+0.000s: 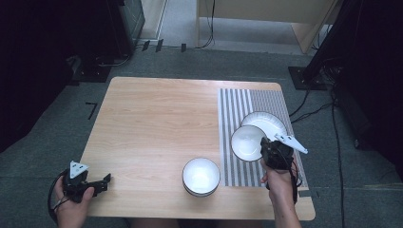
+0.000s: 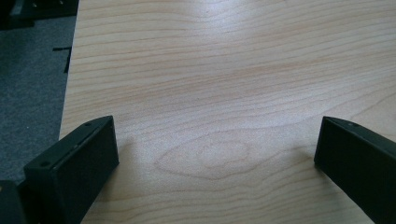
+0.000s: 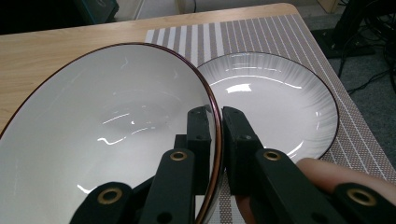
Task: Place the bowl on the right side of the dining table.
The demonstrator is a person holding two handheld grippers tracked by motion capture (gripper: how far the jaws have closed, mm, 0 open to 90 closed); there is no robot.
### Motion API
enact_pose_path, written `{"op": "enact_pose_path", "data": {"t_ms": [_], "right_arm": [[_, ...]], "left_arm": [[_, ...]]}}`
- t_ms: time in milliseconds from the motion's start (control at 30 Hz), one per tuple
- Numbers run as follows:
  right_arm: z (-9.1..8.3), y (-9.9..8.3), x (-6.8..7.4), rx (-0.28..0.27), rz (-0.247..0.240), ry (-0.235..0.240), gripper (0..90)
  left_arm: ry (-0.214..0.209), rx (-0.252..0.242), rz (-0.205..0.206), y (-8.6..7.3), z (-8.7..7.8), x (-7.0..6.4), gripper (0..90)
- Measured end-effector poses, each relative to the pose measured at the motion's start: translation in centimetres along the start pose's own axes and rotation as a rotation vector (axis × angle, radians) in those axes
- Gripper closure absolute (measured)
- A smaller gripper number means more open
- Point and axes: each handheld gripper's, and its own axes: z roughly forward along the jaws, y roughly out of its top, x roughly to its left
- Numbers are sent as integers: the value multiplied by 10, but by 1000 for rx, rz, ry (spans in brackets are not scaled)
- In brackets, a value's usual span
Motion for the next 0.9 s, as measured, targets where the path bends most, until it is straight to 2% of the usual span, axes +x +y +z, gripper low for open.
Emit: {"op": "enact_pose_path", "data": {"t_ms": [900], "right_arm": [[12,5,-5,7,11,-16,835]], "left_arm": [[0,0,-1,0,0,0,0]]}}
